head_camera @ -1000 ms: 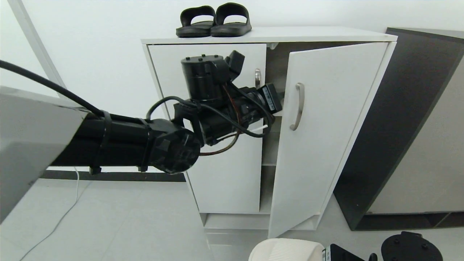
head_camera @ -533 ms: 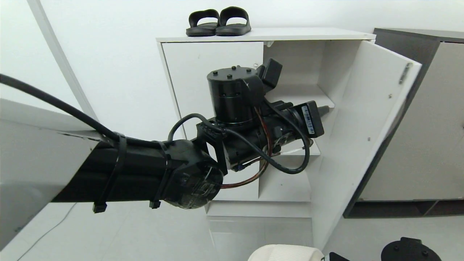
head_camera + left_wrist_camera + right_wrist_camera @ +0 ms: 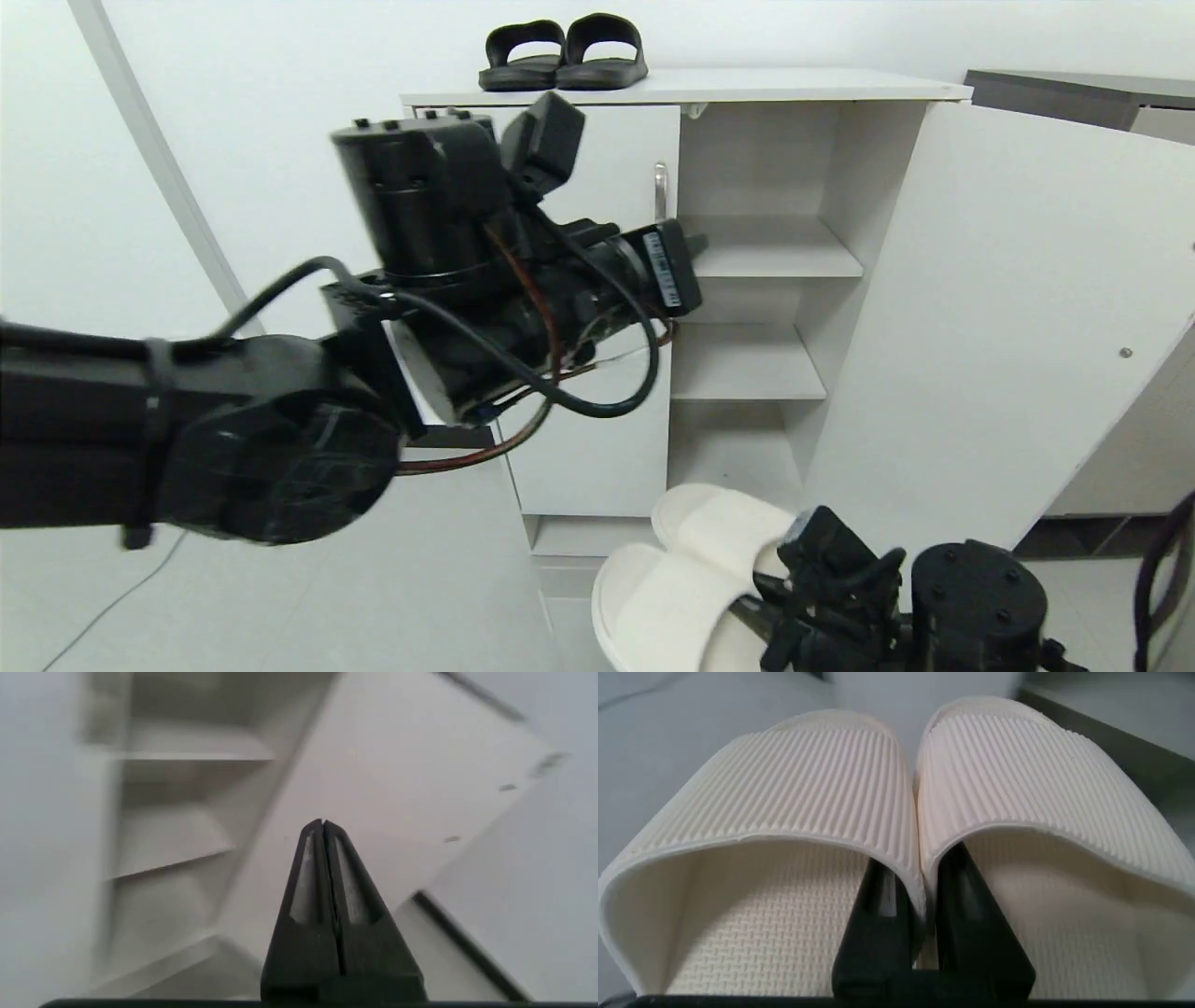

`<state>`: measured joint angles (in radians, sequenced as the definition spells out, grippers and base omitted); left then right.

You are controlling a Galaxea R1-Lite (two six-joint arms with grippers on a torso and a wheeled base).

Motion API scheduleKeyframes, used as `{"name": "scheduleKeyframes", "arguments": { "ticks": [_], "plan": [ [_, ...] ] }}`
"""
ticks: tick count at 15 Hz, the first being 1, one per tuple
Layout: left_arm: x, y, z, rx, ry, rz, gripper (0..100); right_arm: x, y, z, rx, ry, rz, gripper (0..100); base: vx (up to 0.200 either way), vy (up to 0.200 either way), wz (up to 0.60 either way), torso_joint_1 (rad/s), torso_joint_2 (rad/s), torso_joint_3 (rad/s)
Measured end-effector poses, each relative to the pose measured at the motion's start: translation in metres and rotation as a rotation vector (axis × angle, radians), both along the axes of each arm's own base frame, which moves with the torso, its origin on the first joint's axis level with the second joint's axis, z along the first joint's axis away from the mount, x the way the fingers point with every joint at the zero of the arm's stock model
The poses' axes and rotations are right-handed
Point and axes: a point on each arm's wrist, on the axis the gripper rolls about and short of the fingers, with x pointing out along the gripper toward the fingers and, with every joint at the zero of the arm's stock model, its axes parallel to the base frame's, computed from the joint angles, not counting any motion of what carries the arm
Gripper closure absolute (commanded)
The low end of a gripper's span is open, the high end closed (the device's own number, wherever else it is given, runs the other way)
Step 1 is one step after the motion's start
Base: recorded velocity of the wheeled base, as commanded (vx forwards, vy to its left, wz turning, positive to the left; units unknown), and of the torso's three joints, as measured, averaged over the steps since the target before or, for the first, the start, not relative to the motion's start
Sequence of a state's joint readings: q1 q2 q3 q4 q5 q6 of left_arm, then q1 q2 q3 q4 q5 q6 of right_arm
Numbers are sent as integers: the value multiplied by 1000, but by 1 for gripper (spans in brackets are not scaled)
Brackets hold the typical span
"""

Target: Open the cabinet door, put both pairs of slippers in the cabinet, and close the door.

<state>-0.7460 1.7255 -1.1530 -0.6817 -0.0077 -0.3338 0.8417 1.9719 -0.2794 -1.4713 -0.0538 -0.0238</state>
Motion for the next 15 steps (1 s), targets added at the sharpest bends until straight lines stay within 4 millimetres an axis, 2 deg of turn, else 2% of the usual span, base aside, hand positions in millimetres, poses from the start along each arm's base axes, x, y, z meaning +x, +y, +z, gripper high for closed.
{"name": "scheduleKeyframes", "arguments": {
  "ticks": [2, 4, 6, 9, 10, 12, 13, 15],
  "plan": [
    [-19, 42, 7, 66, -2, 135, 100, 31, 5, -2, -5, -10, -181, 100, 0, 0, 0, 0, 0, 0],
    [-53, 84, 15, 86, -9, 253, 100, 53, 9, -2, -34, 15, -334, 100, 0, 0, 0, 0, 0, 0],
    [-90, 129, 16, 116, -2, 392, 100, 63, 10, 1, -27, 62, -395, 100, 0, 0, 0, 0, 0, 0],
    [-152, 197, -1, 173, 44, 679, 100, 65, 9, 12, -18, 85, -425, 100, 0, 0, 0, 0, 0, 0],
    [-177, 213, -12, 180, 52, 781, 100, 64, 8, 17, -7, 77, -426, 100, 0, 0, 0, 0, 0, 0],
    [-220, 231, -44, 201, 60, 926, 100, 63, 7, 22, 6, 67, -426, 100, 0, 0, 0, 0, 0, 0],
    [-239, 235, -66, 223, 53, 985, 100, 62, 7, 23, 7, 66, -424, 100, 0, 0, 0, 0, 0, 0],
    [-263, 238, -114, 281, 61, 1073, 100, 60, 7, 24, 10, 64, -419, 100, 0, 0, 0, 0, 0, 0]
  ]
}}
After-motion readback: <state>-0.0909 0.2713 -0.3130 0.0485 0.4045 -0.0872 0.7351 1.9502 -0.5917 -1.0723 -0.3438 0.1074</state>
